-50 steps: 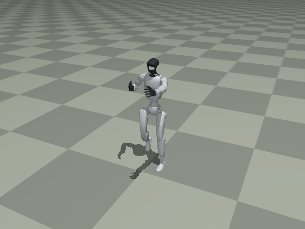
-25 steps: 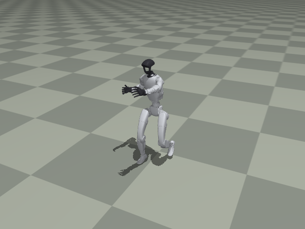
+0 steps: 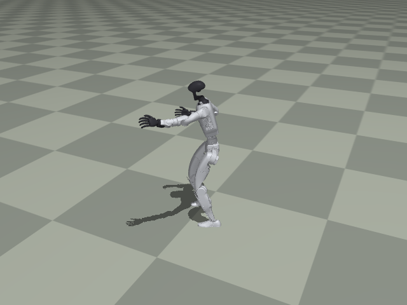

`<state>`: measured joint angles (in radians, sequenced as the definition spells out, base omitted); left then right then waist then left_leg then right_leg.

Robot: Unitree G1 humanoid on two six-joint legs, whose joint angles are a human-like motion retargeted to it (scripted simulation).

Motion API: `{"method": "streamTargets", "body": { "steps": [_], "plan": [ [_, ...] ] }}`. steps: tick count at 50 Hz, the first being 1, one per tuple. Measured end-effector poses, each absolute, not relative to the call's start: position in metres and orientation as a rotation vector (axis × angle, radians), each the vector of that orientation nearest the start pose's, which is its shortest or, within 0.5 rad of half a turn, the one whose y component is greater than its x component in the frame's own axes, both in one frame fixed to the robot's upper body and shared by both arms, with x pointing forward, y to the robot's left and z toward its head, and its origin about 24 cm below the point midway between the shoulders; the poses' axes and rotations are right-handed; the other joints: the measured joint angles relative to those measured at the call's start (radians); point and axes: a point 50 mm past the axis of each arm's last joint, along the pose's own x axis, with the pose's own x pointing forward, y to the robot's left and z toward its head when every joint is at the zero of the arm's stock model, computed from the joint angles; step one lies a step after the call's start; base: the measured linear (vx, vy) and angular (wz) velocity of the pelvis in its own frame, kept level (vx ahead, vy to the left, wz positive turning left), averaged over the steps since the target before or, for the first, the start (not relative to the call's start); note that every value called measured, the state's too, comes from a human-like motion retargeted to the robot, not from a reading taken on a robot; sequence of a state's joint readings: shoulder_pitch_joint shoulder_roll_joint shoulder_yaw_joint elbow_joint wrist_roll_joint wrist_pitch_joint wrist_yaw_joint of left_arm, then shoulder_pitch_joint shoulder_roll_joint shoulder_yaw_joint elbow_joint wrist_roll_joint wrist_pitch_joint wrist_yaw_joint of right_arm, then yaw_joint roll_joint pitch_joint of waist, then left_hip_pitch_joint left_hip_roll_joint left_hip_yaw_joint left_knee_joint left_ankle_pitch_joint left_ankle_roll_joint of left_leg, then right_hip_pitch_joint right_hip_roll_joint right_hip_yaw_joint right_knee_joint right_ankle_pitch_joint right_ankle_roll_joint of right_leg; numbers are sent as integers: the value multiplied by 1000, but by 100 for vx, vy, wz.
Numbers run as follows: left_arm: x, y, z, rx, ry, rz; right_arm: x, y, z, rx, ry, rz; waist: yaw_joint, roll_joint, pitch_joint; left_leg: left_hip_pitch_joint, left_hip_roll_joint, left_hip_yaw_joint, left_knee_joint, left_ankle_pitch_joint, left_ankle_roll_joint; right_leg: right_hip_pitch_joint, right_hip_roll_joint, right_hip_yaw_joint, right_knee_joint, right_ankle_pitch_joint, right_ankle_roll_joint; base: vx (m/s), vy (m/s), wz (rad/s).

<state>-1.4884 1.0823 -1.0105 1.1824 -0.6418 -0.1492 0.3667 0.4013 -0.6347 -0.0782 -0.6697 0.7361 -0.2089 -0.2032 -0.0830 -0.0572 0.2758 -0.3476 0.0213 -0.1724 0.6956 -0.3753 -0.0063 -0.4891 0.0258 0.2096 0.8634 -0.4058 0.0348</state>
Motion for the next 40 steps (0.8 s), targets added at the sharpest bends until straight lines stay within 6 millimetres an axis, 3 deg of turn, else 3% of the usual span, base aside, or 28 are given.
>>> {"method": "streamTargets", "body": {
  "steps": [4,7,11,15,18,20,23,25,30,33,36,40],
  "plan": [
    [350,359,327,573,-377,751,169,-220,161,135,-400,33,-15,11,-27,74,49,189,-126,51,-10,17,-77,-118,-26,-44,16,1,20,-239],
    [352,345,301,429,-429,678,170,-223,171,94,-444,23,-24,41,-49,143,83,344,-226,100,-25,44,-159,-220,-43,-60,16,5,9,-260],
    [342,312,263,327,-510,510,173,-224,179,77,-487,24,-39,75,-88,232,120,546,-322,165,-57,106,-256,-373,-113,-50,34,10,-5,-275],
    [318,266,221,262,-560,317,182,-222,175,61,-489,17,-59,82,-133,269,172,722,-281,221,-69,188,-299,-512,-251,18,58,15,-25,-283],
    [292,229,198,206,-593,169,198,-217,172,38,-506,-6,-101,82,-119,215,292,753,-19,261,-11,248,-233,-471,-363,-7,73,16,-39,-264],
    [272,208,191,190,-628,78,211,-211,179,33,-557,-18,-120,93,-73,135,386,663,214,298,34,255,-153,-385,-354,-53,52,14,-36,-281],
    [245,189,189,244,-686,-28,231,-195,204,87,-699,-6,-96,85,15,14,357,409,469,269,19,213,-52,-236,-199,-130,12,17,-26,-309],
    [228,185,189,312,-713,-56,245,-183,229,146,-808,22,-55,66,61,-37,291,293,570,188,2,194,-3,-149,-105,-175,5,27,-21,-284],
    [196,204,178,416,-631,-13,282,-173,298,288,-964,29,125,43,88,-111,251,292,530,32,85,256,73,26,-121,-172,9,43,-16,-194],
    [182,218,165,432,-503,-29,310,-197,321,289,-945,-126,227,25,33,-136,138,272,280,39,58,341,50,77,-272,-87,33,60,-8,-82],
    [170,225,154,431,-399,-71,335,-243,327,190,-865,-375,318,-6,-32,-91,-2,167,-78,94,-22,431,15,109,-424,39,71,70,-3,-62],
    [160,225,144,421,-328,-118,357,-294,326,5,-696,-590,381,-22,-74,29,-47,61,-373,160,-73,506,45,168,-425,155,103,73,2,-77]
  ]
}}
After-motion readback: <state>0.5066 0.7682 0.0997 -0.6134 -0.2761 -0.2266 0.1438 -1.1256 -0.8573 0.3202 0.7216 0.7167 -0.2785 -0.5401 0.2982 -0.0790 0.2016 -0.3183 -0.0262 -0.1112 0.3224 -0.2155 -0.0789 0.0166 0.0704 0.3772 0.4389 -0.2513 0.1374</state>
